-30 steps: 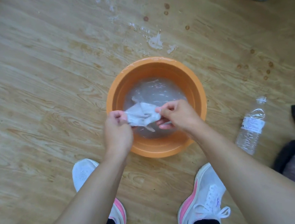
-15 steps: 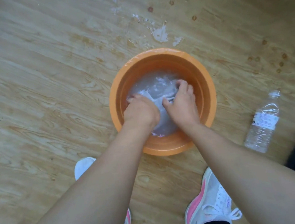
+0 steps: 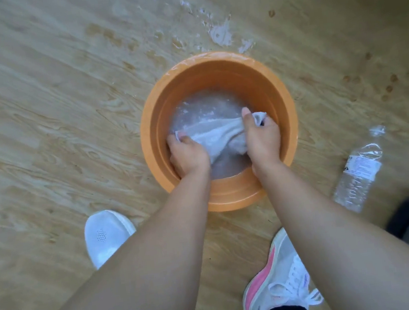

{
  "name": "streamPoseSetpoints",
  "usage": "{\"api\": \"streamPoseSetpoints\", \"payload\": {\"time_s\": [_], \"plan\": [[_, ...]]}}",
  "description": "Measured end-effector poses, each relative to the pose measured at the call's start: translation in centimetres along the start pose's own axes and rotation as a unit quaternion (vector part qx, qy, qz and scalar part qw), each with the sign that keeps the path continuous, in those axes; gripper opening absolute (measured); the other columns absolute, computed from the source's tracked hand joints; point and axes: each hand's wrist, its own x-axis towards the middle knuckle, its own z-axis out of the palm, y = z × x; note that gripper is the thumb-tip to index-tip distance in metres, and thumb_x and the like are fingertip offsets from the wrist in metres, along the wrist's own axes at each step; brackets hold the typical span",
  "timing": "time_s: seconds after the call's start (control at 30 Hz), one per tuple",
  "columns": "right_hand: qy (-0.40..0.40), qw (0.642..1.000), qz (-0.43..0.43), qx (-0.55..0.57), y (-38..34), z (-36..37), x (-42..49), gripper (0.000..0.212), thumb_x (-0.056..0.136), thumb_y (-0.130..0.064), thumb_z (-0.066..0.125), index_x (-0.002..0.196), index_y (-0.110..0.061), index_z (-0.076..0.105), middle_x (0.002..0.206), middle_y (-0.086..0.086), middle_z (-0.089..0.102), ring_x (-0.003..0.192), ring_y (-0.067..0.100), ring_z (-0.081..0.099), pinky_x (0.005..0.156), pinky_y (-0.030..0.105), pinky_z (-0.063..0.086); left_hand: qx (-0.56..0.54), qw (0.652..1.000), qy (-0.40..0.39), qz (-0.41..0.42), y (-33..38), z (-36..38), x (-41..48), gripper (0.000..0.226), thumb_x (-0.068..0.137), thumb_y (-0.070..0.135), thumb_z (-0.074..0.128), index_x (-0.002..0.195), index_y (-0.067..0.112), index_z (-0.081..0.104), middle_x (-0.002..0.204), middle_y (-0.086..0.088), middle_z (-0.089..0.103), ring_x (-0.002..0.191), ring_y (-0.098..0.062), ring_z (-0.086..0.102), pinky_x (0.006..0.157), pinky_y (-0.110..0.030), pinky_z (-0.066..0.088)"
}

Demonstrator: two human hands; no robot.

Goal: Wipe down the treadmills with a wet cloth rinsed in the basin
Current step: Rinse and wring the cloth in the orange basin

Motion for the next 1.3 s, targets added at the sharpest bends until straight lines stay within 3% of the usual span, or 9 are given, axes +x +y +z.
{"api": "streamPoseSetpoints", "payload": {"time_s": [0.17, 0.4, 0.53, 0.63, 0.77, 0.87, 1.1, 1.2, 1.3], "plan": [[-0.166, 0.980, -0.040, -0.101, 1.3, 1.6, -3.2, 0.013, 0.104, -0.029, 0.060, 0.095, -0.020, 0.057, 0.091, 0.003, 0.065, 0.084, 0.021, 0.057, 0.079, 0.036, 0.042, 0.015, 0.989, -0.148, 0.021, -1.8, 0.8, -0.6, 0.040, 0.112, 0.038, 0.034, 0.134, 0.008, 0.049, 0.129, -0.020, 0.064, 0.120, -0.036, 0.060, 0.099, -0.039, 0.044], [-0.148, 0.976, -0.006, -0.157, -0.6, 5.0, -3.9, 0.013, 0.105, -0.026, 0.051, 0.111, -0.019, 0.060, 0.100, 0.012, 0.070, 0.097, 0.033, 0.064, 0.080, 0.039, 0.048, -0.030, 0.965, -0.252, -0.071, -1.1, -1.4, -0.4, 0.038, 0.106, 0.038, 0.046, 0.082, 0.013, 0.060, 0.055, -0.014, 0.054, 0.037, -0.022, 0.050, 0.043, -0.027, 0.044], [-0.195, 0.972, -0.018, -0.131, -1.3, 4.8, -2.4, 0.018, 0.104, -0.029, 0.061, 0.088, -0.022, 0.055, 0.080, -0.001, 0.062, 0.082, 0.026, 0.062, 0.078, 0.040, 0.050, -0.074, 0.975, -0.200, -0.060, 0.0, -3.0, -1.9, 0.031, 0.098, 0.034, 0.053, 0.079, 0.012, 0.062, 0.062, -0.016, 0.059, 0.045, -0.029, 0.055, 0.046, -0.036, 0.044], [-0.184, 0.962, -0.032, -0.200, -2.3, 3.8, -0.2, 0.025, 0.101, -0.031, 0.067, 0.112, -0.009, 0.064, 0.102, 0.010, 0.071, 0.097, 0.026, 0.066, 0.077, 0.031, 0.042, -0.061, 0.992, -0.103, -0.030, 0.5, -4.5, -1.2, 0.049, 0.087, 0.043, 0.062, 0.124, 0.010, 0.068, 0.101, -0.017, 0.076, 0.079, -0.037, 0.074, 0.074, -0.048, 0.059], [-0.093, 0.967, -0.023, -0.238, -2.8, 2.4, 1.8, 0.036, 0.101, -0.023, 0.063, 0.124, 0.003, 0.063, 0.123, 0.023, 0.069, 0.118, 0.037, 0.064, 0.096, 0.039, 0.046, 0.011, 0.997, -0.056, 0.057, 1.0, -3.9, -1.0, 0.033, 0.101, 0.026, 0.058, 0.129, 0.011, 0.055, 0.124, -0.016, 0.069, 0.113, -0.035, 0.065, 0.095, -0.036, 0.048], [-0.058, 0.992, 0.038, -0.110, -2.8, 2.7, 0.0, 0.019, 0.097, -0.033, 0.063, 0.097, -0.015, 0.070, 0.094, 0.011, 0.069, 0.094, 0.028, 0.064, 0.083, 0.036, 0.047, 0.017, 0.994, -0.092, 0.056, 0.6, -2.2, 0.4, 0.036, 0.107, 0.021, 0.050, 0.141, 0.010, 0.046, 0.138, -0.020, 0.059, 0.128, -0.038, 0.055, 0.101, -0.038, 0.041], [-0.183, 0.970, -0.044, -0.155, -3.5, 5.7, -2.9, 0.012, 0.105, -0.029, 0.060, 0.106, -0.017, 0.064, 0.105, 0.008, 0.071, 0.103, 0.030, 0.065, 0.082, 0.033, 0.043, -0.091, 0.965, -0.232, -0.076, -0.1, 0.9, 2.1, 0.038, 0.106, 0.037, 0.048, 0.086, 0.011, 0.065, 0.074, -0.013, 0.066, 0.059, -0.025, 0.067, 0.050, -0.031, 0.049], [-0.177, 0.970, -0.041, -0.164, -3.6, 5.8, -1.6, 0.017, 0.104, -0.021, 0.059, 0.115, -0.016, 0.070, 0.105, 0.010, 0.073, 0.101, 0.028, 0.065, 0.082, 0.033, 0.044, -0.046, 0.977, -0.200, -0.061, 0.8, 0.3, 1.1, 0.044, 0.106, 0.037, 0.048, 0.101, 0.001, 0.071, 0.089, -0.018, 0.071, 0.074, -0.028, 0.071, 0.058, -0.035, 0.051], [-0.200, 0.972, 0.002, -0.127, -3.1, 5.5, -1.3, 0.017, 0.103, -0.025, 0.061, 0.088, -0.020, 0.068, 0.078, 0.001, 0.067, 0.081, 0.023, 0.062, 0.078, 0.038, 0.049, -0.049, 0.984, -0.169, -0.020, 0.9, -0.9, -0.9, 0.049, 0.107, 0.038, 0.044, 0.071, 0.013, 0.066, 0.066, -0.006, 0.065, 0.065, -0.031, 0.060, 0.060, -0.035, 0.045]]}}
